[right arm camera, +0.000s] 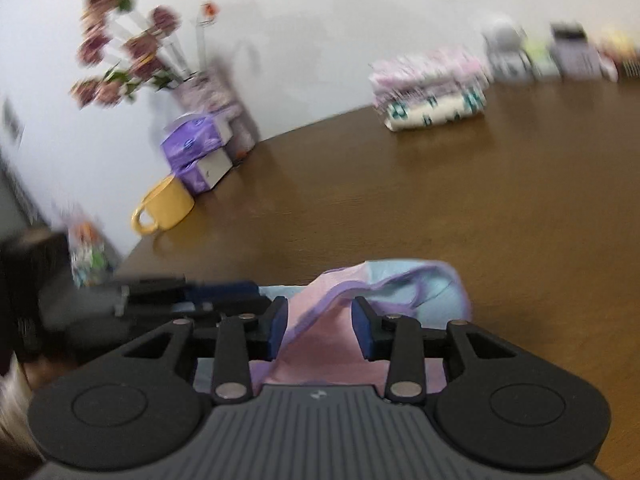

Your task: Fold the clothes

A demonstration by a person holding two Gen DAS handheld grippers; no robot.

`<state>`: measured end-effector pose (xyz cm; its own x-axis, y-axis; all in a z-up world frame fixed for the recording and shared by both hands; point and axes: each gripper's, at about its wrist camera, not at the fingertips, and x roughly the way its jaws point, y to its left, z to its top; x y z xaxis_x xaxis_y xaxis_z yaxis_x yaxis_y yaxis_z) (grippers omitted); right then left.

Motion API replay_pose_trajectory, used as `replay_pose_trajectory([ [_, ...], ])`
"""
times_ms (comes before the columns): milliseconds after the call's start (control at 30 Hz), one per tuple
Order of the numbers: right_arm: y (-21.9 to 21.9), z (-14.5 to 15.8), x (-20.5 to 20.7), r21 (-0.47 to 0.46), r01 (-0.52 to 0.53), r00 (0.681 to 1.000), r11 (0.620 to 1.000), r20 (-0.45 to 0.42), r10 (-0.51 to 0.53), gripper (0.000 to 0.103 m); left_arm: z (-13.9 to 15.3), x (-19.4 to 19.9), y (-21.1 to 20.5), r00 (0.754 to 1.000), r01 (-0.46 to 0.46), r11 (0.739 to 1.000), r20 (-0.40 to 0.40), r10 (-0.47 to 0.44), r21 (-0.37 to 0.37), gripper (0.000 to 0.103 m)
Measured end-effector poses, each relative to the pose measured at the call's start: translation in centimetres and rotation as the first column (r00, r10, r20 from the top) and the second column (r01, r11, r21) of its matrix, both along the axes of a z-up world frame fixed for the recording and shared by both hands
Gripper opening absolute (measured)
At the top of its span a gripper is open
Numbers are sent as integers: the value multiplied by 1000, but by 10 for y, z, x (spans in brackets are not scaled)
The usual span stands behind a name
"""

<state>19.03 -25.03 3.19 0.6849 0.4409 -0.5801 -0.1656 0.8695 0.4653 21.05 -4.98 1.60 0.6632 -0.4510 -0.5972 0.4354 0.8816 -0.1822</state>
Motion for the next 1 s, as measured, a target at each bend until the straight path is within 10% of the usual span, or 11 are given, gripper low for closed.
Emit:
replay_pose_trajectory([
  [133, 8, -12, 10, 59, 72, 996, 996, -59, -69, 36, -4, 0, 0, 1000, 17, 999, -14, -17, -29, 22],
  [267, 18, -15, 12, 52, 93, 995, 994, -32, -91, 2, -8, 3, 3, 999, 17, 998, -38, -19, -60, 20],
  [767, 6, 9, -21, 84, 28, 995, 996, 89, -35, 2, 3, 22, -18, 996, -48, 998, 71, 46, 26, 17],
  [1000, -3, 13, -25, 101, -14, 994, 995, 106, 3, 2, -2, 16, -38, 990, 130, 991, 58, -132, 38, 12],
])
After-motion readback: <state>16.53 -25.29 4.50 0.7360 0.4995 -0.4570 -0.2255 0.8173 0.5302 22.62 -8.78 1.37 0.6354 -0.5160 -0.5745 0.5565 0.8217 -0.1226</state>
